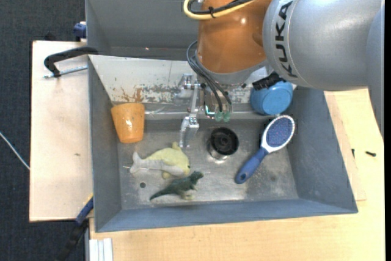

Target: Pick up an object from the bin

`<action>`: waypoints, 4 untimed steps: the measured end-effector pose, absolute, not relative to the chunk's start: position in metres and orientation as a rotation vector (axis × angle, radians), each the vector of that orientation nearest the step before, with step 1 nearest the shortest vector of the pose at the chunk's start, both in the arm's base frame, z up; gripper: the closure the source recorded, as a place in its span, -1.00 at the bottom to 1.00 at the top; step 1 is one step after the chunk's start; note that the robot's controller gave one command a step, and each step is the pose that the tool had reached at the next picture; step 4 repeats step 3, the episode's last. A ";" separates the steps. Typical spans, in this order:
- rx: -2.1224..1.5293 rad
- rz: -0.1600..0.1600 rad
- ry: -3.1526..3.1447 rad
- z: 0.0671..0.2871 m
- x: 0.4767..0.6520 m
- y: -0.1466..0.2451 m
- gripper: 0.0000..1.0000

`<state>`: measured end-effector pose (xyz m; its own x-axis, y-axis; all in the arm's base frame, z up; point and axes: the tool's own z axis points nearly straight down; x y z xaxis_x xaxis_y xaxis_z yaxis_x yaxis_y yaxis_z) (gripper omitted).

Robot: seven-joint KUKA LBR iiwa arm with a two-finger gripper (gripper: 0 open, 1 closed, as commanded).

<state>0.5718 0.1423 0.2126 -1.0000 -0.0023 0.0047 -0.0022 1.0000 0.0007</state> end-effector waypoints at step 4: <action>-0.359 -0.008 -3.134 0.219 0.571 0.111 1.00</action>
Offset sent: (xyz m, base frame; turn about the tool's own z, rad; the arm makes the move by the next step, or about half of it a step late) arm -0.0170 -0.0353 -0.1426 0.2032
